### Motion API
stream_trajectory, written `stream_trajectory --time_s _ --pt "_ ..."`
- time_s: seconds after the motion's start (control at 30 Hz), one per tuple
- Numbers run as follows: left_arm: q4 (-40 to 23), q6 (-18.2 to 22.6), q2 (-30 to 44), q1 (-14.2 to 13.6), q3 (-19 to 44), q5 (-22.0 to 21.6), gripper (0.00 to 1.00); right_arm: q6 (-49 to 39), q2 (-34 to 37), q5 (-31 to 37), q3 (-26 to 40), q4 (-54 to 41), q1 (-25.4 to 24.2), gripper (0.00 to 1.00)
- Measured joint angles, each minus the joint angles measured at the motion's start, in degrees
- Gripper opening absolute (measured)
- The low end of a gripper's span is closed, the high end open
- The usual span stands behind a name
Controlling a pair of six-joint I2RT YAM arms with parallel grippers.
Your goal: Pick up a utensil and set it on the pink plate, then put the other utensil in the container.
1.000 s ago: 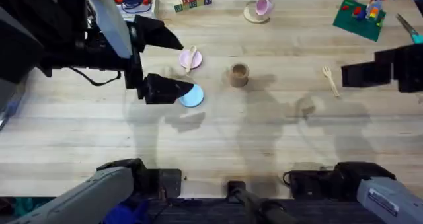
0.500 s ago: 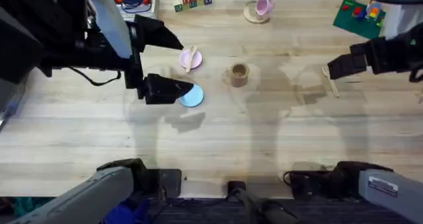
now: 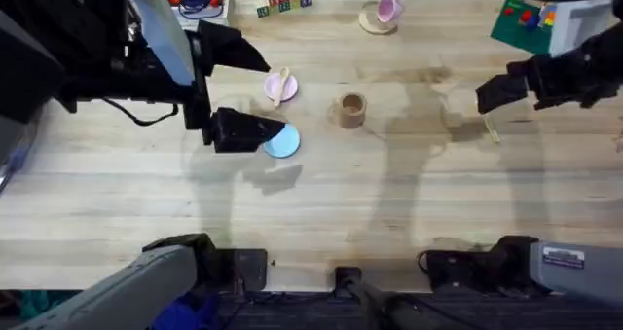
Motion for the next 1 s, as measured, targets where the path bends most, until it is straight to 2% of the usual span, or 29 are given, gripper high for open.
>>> stream_trajectory --time_s 0.5,0.8,1.0 --pt "0.68 0.15 0.0 0.0 -0.02 0.0 0.993 -0.25 10.51 2.29 0.0 4.58 0.0 0.995" --pt "0.68 0.15 0.0 0.0 -0.02 0.0 0.993 -0.43 12.03 2.71 -0.39 10.58 0.0 0.996" --pt "0.68 0.15 0.0 0.0 -0.02 0.0 0.993 -0.43 12.03 2.91 -4.53 15.8 0.0 0.996"
